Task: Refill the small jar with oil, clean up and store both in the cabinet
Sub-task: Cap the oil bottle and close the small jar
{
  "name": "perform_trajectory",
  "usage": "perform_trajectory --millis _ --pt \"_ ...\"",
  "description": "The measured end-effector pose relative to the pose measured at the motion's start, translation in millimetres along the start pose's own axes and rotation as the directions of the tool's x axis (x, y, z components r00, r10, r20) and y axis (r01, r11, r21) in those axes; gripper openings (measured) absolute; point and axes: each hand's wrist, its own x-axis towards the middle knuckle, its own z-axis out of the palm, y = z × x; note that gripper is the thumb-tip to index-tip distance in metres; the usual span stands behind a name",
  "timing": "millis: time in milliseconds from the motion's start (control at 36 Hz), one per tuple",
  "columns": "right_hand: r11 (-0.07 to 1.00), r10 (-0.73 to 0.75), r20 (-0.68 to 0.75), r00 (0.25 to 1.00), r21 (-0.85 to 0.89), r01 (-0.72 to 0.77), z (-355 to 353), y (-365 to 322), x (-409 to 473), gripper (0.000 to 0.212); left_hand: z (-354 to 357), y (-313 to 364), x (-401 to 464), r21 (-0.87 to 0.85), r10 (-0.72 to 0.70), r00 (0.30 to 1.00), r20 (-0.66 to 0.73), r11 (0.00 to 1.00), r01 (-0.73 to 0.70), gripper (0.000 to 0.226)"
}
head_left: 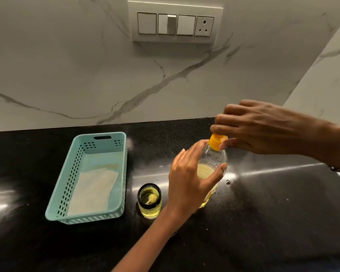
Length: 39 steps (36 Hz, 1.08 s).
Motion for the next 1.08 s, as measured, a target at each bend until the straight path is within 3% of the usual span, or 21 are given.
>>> perform_trajectory --millis 167,417,611,722,806,861,972,1028,1083 --pt "1.0 0.012 -0.003 1.0 0.003 -0.012 -2 0 9 0.045 1 -1 -1 0.027 0.008 0.999 -0.031 1.0 -0.007 0.059" --pt "0.973 0.142 -0.021 0.99 0.187 -0.136 2 -10 11 0.029 0 -1 -1 0.04 0.017 1.0 0.012 0.999 -0.018 0.059" --pt "0.947 0.228 0.021 0.973 0.227 -0.227 -9 -15 2 0.049 -8 -2 1 0.028 0.024 0.996 0.086 0.999 -0.027 0.075" --pt "0.892 0.415 -0.166 0.895 0.268 -0.364 -34 -34 -9 0.054 -26 2 1 0.015 0.022 0.986 0.168 1.0 -0.025 0.099" --pt "0.772 0.588 -0.271 0.762 0.469 -0.429 -47 -67 -22 0.04 -52 9 -7 -0.022 0.024 0.994 0.105 1.0 -0.022 0.092" --pt "0.625 0.68 -0.198 0.706 0.66 -0.417 -41 -96 -26 0.031 -73 11 -18 -0.083 -0.031 0.999 0.033 0.996 0.033 0.073" --pt "0.254 0.733 0.133 0.668 0.857 -0.449 9 -163 -17 0.02 -100 -2 -62 -0.194 -0.286 0.954 0.087 0.935 0.297 0.035" --pt "0.056 0.715 0.319 0.622 0.861 -0.506 43 -194 -11 0.006 -99 -21 -85 -0.201 -0.406 0.899 0.166 0.878 0.434 0.024" --pt "-0.09 0.667 0.477 0.572 0.814 -0.575 74 -222 -7 0.01 -91 -43 -111 -0.185 -0.537 0.81 0.238 0.793 0.58 0.016"
